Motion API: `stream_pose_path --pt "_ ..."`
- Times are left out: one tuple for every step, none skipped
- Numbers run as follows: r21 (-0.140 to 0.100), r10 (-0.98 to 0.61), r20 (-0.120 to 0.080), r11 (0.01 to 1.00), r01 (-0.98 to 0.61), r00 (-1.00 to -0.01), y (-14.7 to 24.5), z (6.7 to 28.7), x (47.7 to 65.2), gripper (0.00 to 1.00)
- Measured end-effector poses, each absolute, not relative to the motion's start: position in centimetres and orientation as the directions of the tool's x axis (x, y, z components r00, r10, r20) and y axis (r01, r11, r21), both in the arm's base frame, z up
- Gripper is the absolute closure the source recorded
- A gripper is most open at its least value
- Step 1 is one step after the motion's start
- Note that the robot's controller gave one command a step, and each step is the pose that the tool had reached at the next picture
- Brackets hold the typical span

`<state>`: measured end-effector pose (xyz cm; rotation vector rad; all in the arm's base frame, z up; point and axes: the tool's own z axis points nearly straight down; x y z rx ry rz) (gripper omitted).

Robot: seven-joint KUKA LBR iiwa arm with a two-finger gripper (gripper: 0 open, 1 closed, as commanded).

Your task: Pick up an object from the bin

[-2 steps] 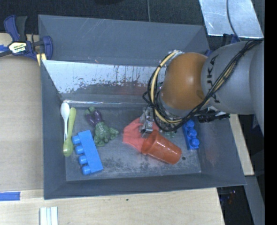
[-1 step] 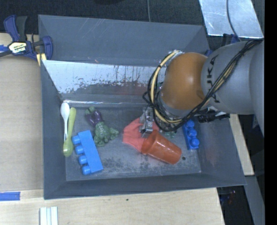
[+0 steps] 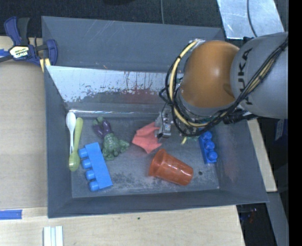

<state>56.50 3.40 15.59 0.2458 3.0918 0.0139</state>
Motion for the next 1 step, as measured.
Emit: stream_pose_path --pt "0.013 0.15 -0.041 0.989 0.149 -0.988 2.88 18.72 56.63 1.0"
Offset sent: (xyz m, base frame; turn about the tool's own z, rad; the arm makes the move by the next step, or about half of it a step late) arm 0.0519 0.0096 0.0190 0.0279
